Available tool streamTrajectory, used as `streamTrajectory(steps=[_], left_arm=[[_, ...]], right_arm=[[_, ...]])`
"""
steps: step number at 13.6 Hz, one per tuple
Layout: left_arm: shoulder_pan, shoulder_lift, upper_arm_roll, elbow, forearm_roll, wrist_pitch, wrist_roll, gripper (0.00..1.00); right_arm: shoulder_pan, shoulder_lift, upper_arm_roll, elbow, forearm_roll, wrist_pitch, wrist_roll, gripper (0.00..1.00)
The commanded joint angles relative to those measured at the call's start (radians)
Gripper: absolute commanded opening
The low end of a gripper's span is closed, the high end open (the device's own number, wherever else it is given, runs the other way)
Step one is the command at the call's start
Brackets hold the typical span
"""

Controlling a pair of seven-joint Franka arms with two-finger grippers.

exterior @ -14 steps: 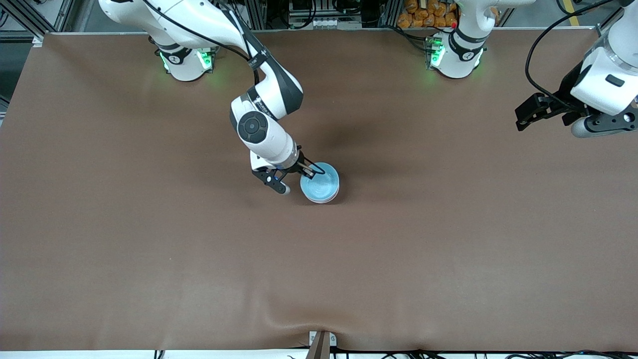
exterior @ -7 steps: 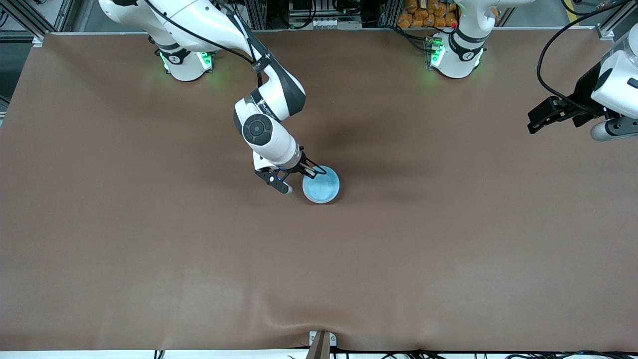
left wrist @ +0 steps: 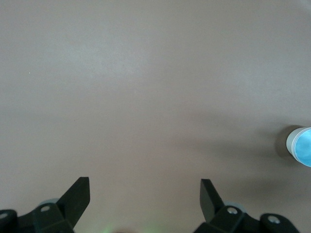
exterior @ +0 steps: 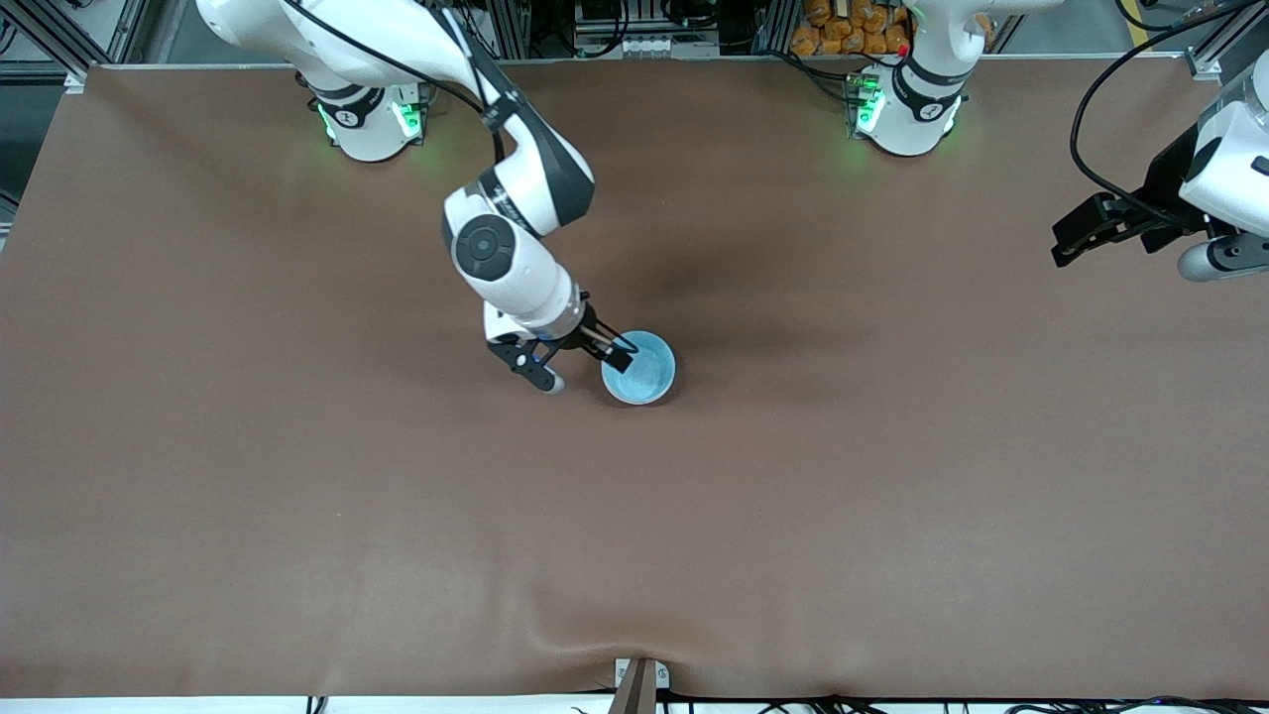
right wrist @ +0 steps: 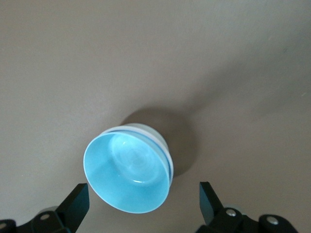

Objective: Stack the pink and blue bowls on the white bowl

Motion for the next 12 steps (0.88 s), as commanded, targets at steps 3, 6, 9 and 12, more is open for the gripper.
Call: streamTrajectory(steps=[3, 6, 9, 12], left_arm=[[0.007, -0.017, -0.002, -0.032, 0.001, 0.002, -0.006, 1.0], [0.007, -0.044, -0.003, -0.06, 0.003, 0.008, -0.007, 1.0], [0.042, -0.064, -0.005, -0.078, 0.008, 0.019, 0.016, 1.0], [0.045, -0.063, -0.005, -0.078, 0.018, 0.024, 0.05, 1.0]], right_arm=[[-0.187, -0.133, 0.004, -0.015, 0.002, -0.267, -0.338, 1.0], [-0.328, -0.181, 0.004, -0.017, 0.002, -0.39, -0.577, 1.0], [-0.491, -0.219, 0.004, -0.018, 0.001, -0.479, -0.879, 1.0], [-0.585, -0.284, 0.003, -0.02, -0.083, -0.499, -1.025, 1.0]])
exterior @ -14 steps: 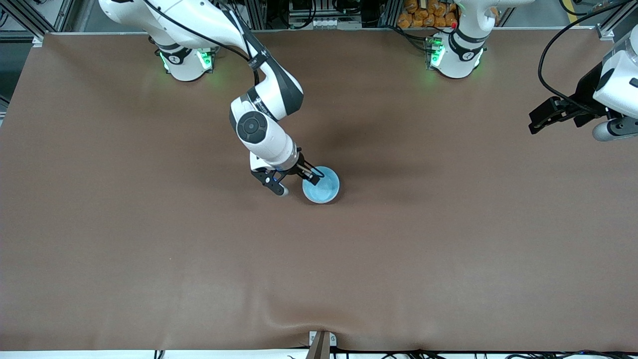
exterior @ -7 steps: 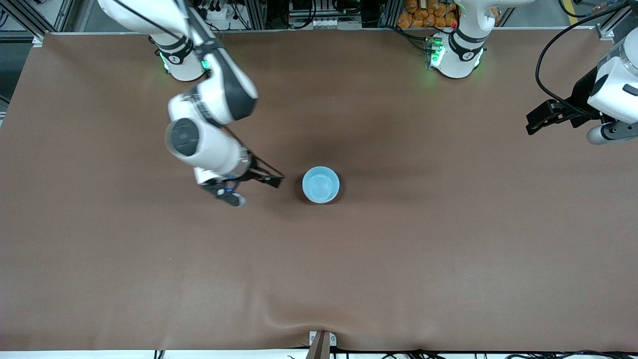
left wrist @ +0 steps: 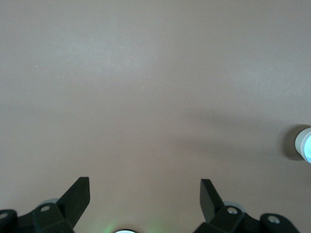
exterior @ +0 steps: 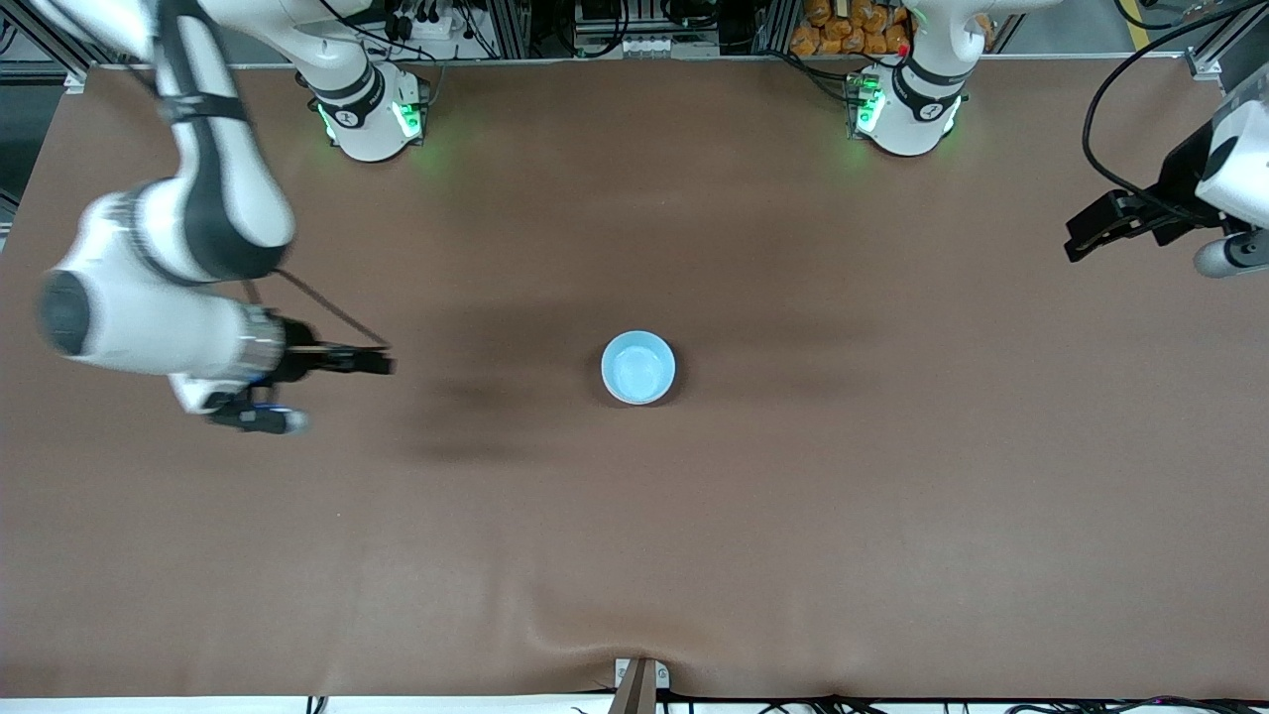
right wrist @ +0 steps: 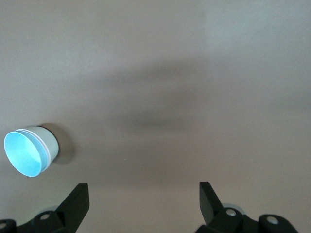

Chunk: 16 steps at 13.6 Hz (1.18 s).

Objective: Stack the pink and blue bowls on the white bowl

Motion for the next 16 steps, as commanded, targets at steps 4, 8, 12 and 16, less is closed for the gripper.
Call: streamTrajectory(steps=[4, 8, 12, 16], left_arm=[[0.008, -0.029, 0.0, -0.028, 0.016, 0.013, 0.032, 1.0], [0.008, -0.021, 0.002, -0.019, 0.016, 0.01, 0.04, 1.0], [0.008, -0.012, 0.002, 0.009, 0.016, 0.01, 0.04, 1.0], [0.008, -0.014, 0.002, 0.012, 0.016, 0.004, 0.038, 1.0]], right_arm=[[-0.056, -0.176, -0.013, -0.02, -0.237, -0.047, -0.058, 1.0], [-0.061, -0.213, -0.073, 0.051, -0.292, -0.134, -0.058, 1.0], [-0.09, -0.211, -0.055, 0.166, -0.291, -0.246, -0.057, 1.0], [-0.2, -0.239, 0.097, 0.194, -0.294, -0.314, -0.058, 1.0]])
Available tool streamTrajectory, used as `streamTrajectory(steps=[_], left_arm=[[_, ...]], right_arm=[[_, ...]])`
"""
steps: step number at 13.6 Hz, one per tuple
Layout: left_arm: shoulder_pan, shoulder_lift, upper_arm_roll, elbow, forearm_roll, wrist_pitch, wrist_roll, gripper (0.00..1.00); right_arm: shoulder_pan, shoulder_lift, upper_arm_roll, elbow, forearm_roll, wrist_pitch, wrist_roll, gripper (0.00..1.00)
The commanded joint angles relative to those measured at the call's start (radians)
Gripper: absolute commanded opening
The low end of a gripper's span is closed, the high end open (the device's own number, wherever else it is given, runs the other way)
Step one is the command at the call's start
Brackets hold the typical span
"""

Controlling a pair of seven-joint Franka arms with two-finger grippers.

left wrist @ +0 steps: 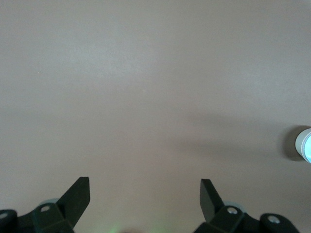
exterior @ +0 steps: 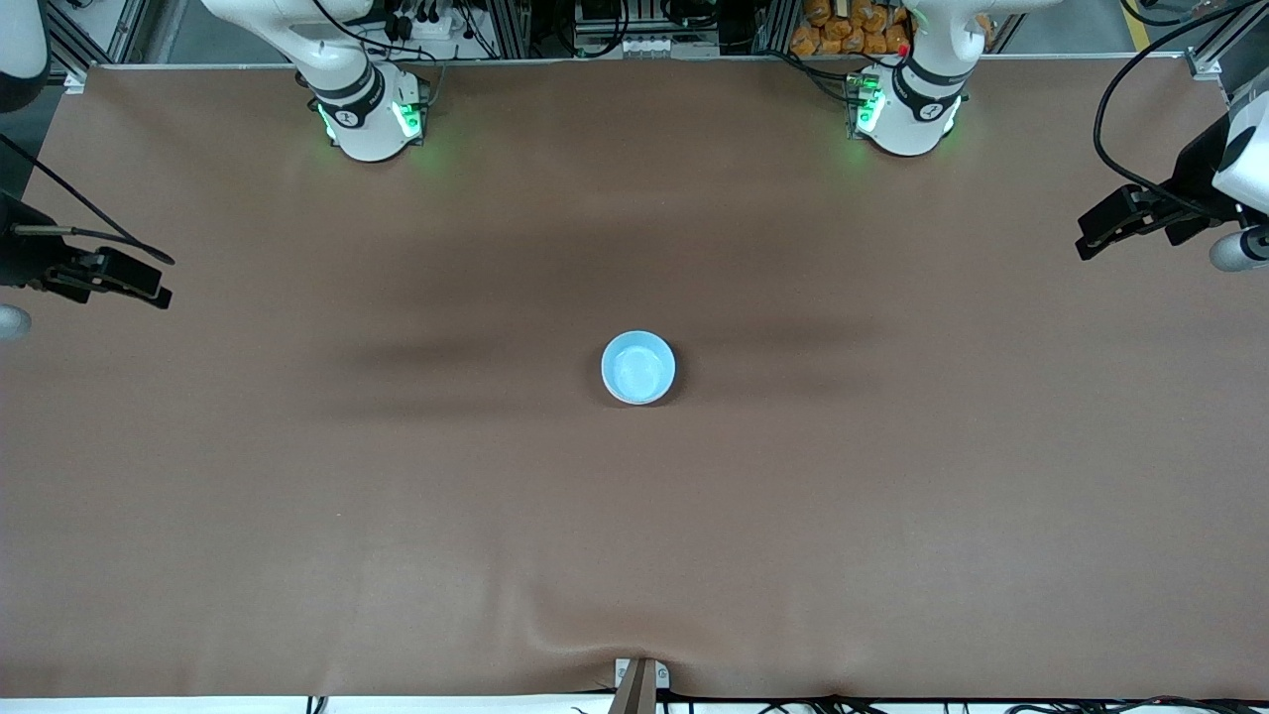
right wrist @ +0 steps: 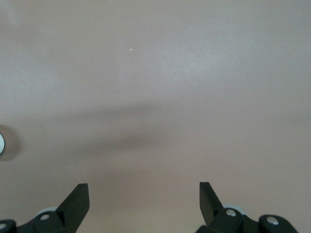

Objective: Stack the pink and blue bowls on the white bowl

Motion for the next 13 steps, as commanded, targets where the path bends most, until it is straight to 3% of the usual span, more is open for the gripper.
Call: streamTrajectory(steps=[1, 13], left_arm=[[0.005, -0.011, -0.002, 0.013, 0.015, -0.006, 0.02, 1.0], [0.004, -0.009, -0.004, 0.015, 0.006, -0.015, 0.02, 1.0]], right_arm=[[-0.068, -0.041, 0.089, 0.015, -0.018, -0.031, -0.003, 1.0], [-0.059, -0.089, 0.063, 0.001, -0.016, -0.058, -0.012, 1.0]])
